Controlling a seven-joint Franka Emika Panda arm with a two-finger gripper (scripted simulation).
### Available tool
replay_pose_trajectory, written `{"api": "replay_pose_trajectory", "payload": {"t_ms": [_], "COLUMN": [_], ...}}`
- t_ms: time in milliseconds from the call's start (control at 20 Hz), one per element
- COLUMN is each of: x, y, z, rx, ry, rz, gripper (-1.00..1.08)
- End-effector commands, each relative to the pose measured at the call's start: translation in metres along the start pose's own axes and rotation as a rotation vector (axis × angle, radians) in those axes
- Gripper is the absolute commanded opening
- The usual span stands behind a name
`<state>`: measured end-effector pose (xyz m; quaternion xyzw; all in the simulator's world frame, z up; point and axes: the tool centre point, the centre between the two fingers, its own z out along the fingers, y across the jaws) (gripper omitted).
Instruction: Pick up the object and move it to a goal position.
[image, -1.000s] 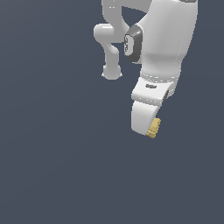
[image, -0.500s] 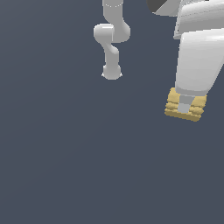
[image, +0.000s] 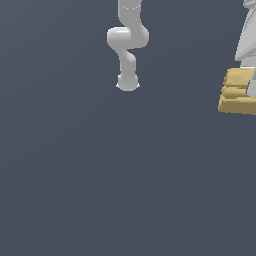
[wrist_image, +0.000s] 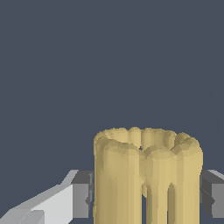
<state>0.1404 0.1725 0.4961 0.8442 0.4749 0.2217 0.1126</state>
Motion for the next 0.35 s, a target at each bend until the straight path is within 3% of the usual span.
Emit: {"api": "replay_pose_trajectory", "payload": {"t_ms": [0,300], "x": [0.0044,0.0075], "y": [0.0026,0.0046], "z": [-0.0064,-0.0104], "rx": [-0.007,-0.012], "ry": [0.004,0.007], "rz": [-0.001,-0.002], "gripper": [-1.0,-1.0]}}
